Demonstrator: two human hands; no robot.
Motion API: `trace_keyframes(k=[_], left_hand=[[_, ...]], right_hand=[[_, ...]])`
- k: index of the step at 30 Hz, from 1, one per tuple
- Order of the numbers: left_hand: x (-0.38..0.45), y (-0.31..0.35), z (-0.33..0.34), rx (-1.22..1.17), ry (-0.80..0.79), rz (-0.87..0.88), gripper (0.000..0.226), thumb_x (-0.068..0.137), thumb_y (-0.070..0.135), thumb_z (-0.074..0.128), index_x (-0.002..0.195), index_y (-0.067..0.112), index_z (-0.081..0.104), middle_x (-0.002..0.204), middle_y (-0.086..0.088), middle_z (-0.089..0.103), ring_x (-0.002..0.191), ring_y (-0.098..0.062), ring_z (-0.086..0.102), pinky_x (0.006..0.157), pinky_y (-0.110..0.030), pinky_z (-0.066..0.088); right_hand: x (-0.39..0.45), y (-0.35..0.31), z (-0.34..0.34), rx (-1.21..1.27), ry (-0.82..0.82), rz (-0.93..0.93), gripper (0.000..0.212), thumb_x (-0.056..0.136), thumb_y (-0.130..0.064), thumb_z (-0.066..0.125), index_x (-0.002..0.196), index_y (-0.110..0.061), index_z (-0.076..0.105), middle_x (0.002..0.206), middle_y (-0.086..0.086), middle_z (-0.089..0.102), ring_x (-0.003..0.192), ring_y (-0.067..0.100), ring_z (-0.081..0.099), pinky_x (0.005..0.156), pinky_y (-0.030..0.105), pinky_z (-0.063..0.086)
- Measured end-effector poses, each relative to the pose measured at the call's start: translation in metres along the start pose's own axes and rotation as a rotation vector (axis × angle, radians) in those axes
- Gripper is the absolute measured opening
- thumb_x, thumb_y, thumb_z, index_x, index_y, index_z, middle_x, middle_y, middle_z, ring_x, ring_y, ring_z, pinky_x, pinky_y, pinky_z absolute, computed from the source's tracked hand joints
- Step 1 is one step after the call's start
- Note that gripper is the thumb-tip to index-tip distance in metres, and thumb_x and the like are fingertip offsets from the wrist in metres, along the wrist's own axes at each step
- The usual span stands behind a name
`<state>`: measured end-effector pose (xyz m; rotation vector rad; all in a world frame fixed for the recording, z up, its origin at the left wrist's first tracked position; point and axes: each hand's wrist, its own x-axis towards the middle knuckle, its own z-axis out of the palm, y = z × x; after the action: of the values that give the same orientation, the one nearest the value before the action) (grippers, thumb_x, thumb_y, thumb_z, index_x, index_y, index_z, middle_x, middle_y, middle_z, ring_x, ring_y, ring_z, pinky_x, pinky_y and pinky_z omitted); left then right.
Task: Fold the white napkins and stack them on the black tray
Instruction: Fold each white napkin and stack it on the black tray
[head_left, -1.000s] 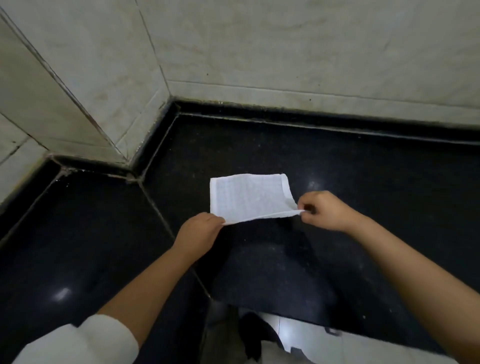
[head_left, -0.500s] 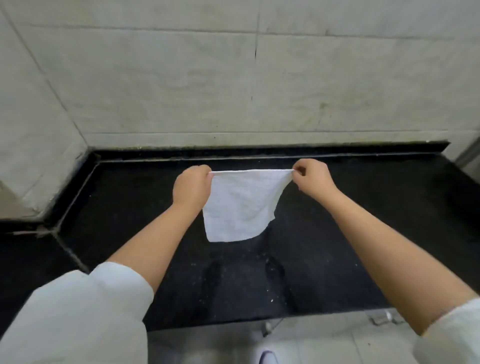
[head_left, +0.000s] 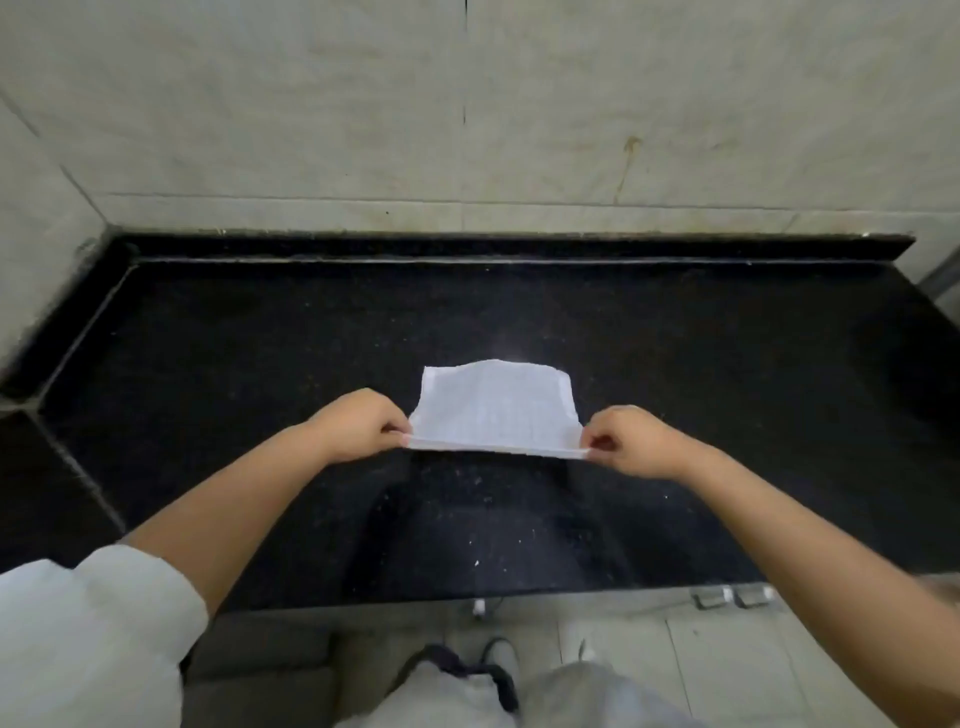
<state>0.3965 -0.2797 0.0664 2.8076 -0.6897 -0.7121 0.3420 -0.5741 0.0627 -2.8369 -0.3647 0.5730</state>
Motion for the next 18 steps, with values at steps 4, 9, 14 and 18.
trace_keyframes(k=[4, 9, 14, 18], left_hand=[[0.007, 0.003, 0.020, -0.029, -0.396, -0.078, 0.018, 0.089, 0.016, 0.057, 0.101, 0.008, 0.069, 0.086, -0.001, 0.063, 0.078, -0.012, 0.057, 0.070, -0.020, 0.045], [0.040, -0.002, 0.017, -0.053, -0.192, -0.172, 0.032, 0.092, 0.015, 0.052, 0.123, 0.013, 0.058, 0.119, -0.003, 0.060, 0.107, -0.018, 0.057, 0.092, -0.027, 0.045], [0.076, 0.002, 0.018, 0.063, -0.001, -0.251, 0.025, 0.096, 0.018, 0.045, 0.116, 0.009, 0.057, 0.113, -0.010, 0.060, 0.102, -0.024, 0.059, 0.087, -0.033, 0.050], [0.100, -0.001, 0.033, 0.122, 0.014, -0.249, 0.024, 0.096, 0.017, 0.044, 0.113, 0.008, 0.058, 0.117, -0.009, 0.056, 0.105, -0.022, 0.056, 0.088, -0.031, 0.048]], right_hand=[[0.010, 0.001, 0.015, 0.175, -0.372, 0.025, 0.010, 0.085, -0.009, 0.058, 0.089, -0.010, 0.067, 0.078, 0.001, 0.060, 0.072, 0.011, 0.052, 0.066, 0.020, 0.038], [0.046, 0.014, 0.009, 0.155, -0.188, 0.141, 0.019, 0.086, -0.006, 0.054, 0.099, -0.001, 0.066, 0.097, 0.010, 0.065, 0.086, 0.016, 0.053, 0.075, 0.024, 0.039], [0.078, 0.024, 0.018, 0.104, -0.002, 0.272, 0.027, 0.088, -0.005, 0.045, 0.107, -0.003, 0.064, 0.115, 0.014, 0.064, 0.106, 0.029, 0.058, 0.087, 0.035, 0.046], [0.098, 0.031, 0.035, 0.066, 0.053, 0.305, 0.028, 0.090, -0.004, 0.042, 0.106, -0.003, 0.065, 0.116, 0.013, 0.057, 0.109, 0.028, 0.053, 0.086, 0.032, 0.045]])
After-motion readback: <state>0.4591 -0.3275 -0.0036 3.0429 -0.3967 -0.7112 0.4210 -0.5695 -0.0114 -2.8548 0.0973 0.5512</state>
